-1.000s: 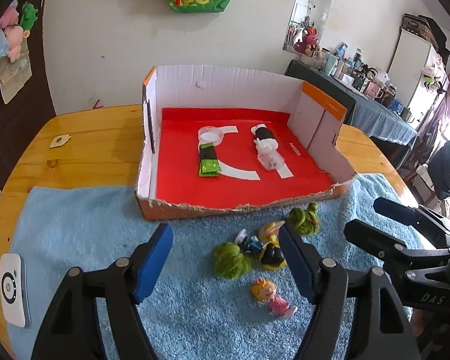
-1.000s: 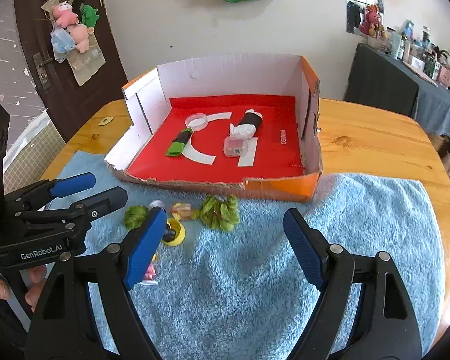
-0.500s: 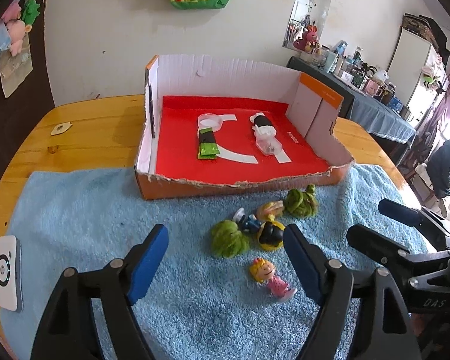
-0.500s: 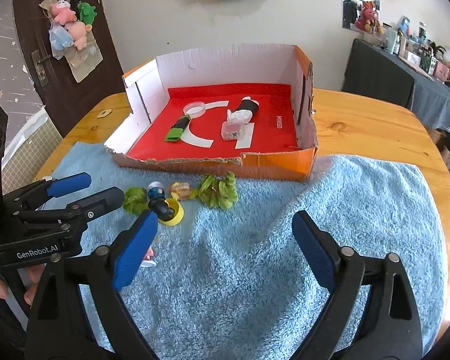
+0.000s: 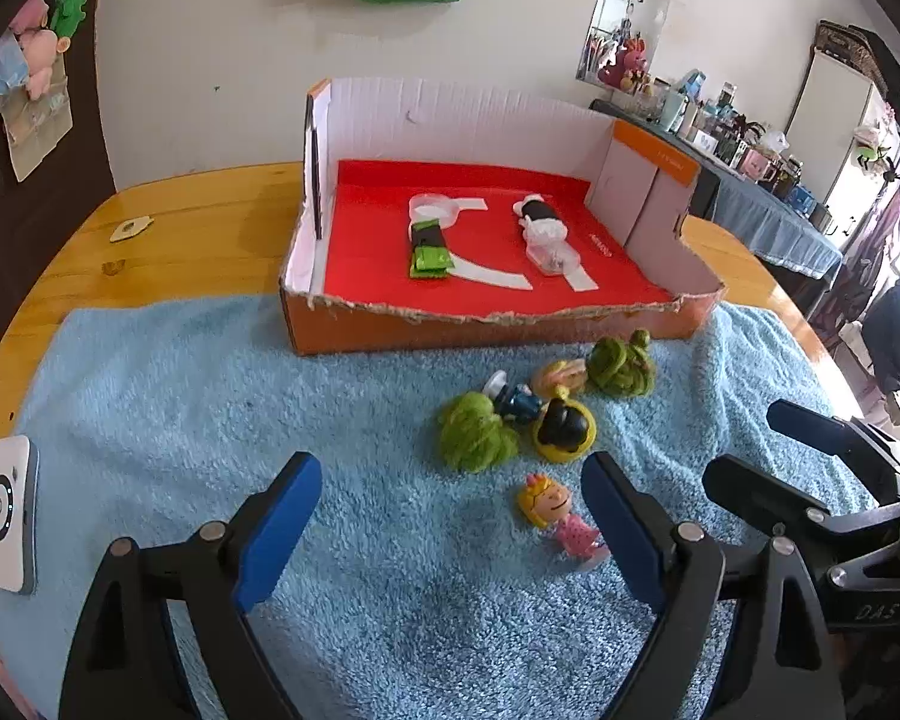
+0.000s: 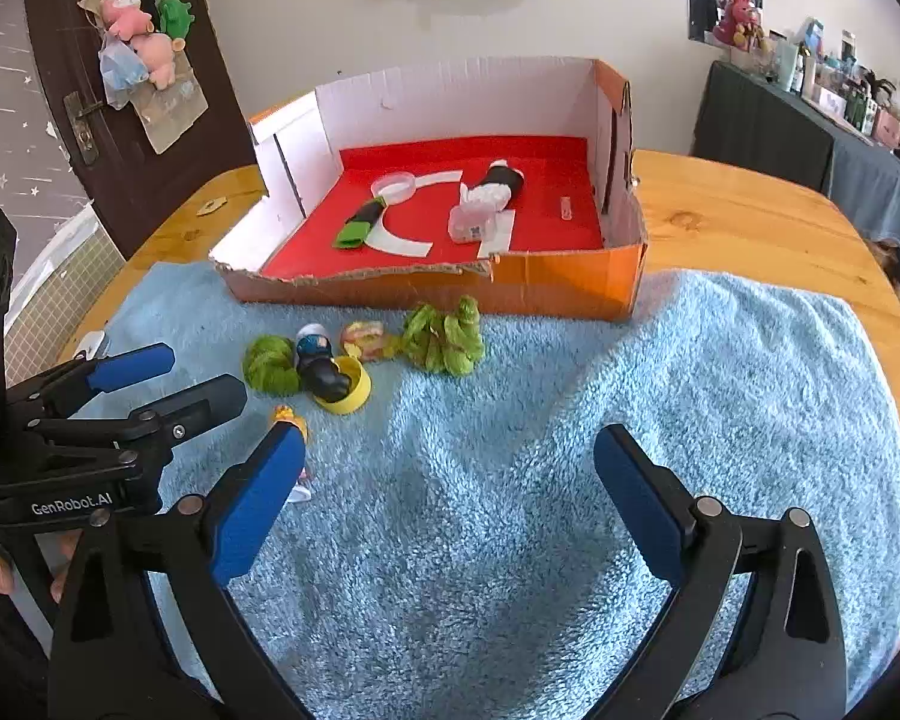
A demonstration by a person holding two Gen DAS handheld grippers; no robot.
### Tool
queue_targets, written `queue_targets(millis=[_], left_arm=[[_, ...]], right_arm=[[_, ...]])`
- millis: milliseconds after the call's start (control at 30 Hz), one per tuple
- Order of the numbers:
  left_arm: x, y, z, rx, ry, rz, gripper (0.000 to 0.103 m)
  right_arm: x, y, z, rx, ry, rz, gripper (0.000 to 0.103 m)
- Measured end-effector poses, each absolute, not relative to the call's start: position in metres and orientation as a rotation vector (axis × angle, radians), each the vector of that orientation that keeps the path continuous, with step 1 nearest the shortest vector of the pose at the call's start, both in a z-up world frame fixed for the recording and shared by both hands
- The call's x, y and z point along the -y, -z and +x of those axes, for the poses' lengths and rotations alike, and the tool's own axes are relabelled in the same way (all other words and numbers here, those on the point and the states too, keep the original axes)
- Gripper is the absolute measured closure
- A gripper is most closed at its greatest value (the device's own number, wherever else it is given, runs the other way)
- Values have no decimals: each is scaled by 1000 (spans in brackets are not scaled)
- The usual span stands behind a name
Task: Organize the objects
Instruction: 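Move both tools toward the green plush toys on the towel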
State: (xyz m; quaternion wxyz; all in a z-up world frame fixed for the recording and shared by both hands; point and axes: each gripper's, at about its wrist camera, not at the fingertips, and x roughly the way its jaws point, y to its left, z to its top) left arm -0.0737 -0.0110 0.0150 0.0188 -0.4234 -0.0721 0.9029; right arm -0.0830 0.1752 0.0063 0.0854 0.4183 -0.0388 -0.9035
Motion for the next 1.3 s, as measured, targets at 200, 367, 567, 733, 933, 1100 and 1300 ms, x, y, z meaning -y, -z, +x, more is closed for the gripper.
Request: queue_targets(millis=[200,367,567,733,933,1100,1300], left_arm=[[13,-9,-74,239,-2797,-1335,8],[16,-3,-76,257,-2787,-1360,8],[19,5,-81,270,-2773,-1391,8],[21,8,-85,277,-2768,-1401,8],[23,8,-88,277,-2767,-1404,8],[25,9,-94,280,-2772,-1405,8],[24,9,-97,264,-2776,-1395,11]], right_arm=[[-176,0,-83,117,2683,1267,3],[-176,4,-85,117,2678,1283,3],[-176,9,-90,113,2670,1307,3],[-177,11,-95,110,2670,1318,3],[-178,11,-105,104,2677,1328,3],[-179,10,-115,95,2692,1326,3],[-178,12,-128,62,2695,1336,4]])
